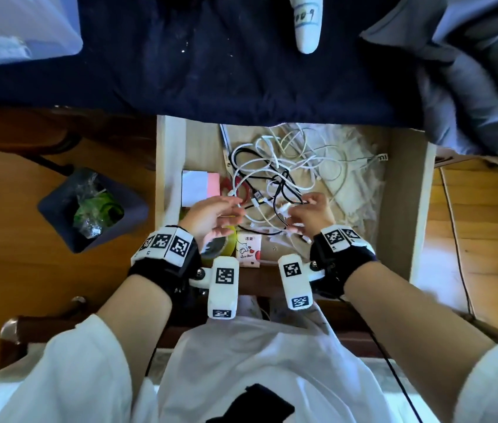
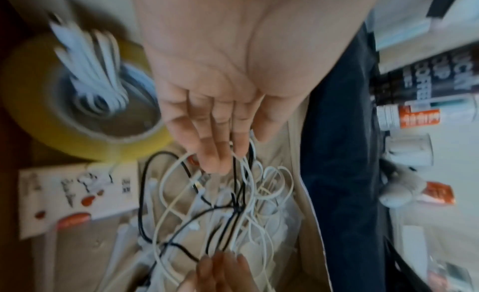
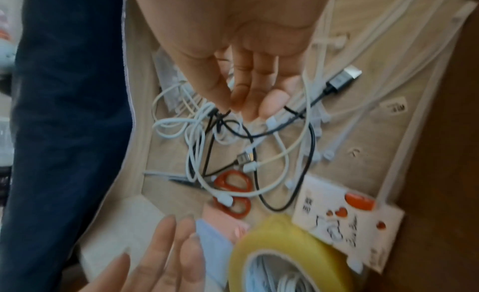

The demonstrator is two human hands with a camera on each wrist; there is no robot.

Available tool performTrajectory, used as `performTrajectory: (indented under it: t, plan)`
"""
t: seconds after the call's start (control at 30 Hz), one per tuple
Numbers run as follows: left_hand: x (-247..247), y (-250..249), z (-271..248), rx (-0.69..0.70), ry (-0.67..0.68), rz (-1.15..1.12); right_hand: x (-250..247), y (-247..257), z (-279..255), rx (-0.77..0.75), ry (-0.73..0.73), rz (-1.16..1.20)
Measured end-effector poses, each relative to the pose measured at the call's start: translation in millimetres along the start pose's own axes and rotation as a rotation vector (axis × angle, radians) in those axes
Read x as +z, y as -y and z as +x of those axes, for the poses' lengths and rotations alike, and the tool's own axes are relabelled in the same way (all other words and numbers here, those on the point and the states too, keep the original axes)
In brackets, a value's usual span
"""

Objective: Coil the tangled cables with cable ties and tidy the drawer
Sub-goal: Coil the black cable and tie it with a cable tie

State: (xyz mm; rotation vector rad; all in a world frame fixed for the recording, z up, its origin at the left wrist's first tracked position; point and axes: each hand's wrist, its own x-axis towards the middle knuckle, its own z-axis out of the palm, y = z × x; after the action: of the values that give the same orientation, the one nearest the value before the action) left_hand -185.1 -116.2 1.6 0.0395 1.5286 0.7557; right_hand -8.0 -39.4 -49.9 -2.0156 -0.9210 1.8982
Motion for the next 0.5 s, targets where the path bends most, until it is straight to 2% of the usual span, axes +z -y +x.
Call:
performTrajectory:
  t: [0.07,0.17,0.2,0.37,0.5]
  plan:
    - [12.2,-4.3,4.0,0.001,0.034,0.029,-3.8,4.3,6.5,0.098,0.05,-0.003]
    - [25.9,-6.5,7.7,-0.026,0.072,0.059,-7.2,4.0,8.0,0.247,0.271,-0.026]
    - [29.3,-5.8,8.7,-0.04,0.07,0.058,-8.8,2.9,7.0,0.248,0.325,-0.034]
    - [42.8,-4.5,6.9,-0.099,0.076,0.088,-21.0,4.6,-7.8,-0.048,0.335,-0.145]
    - [53.5,-17.8,-1.6,-0.088,0.213,-0.004,-40.0,24.4,-31.9,-0.14,0.462,-0.143]
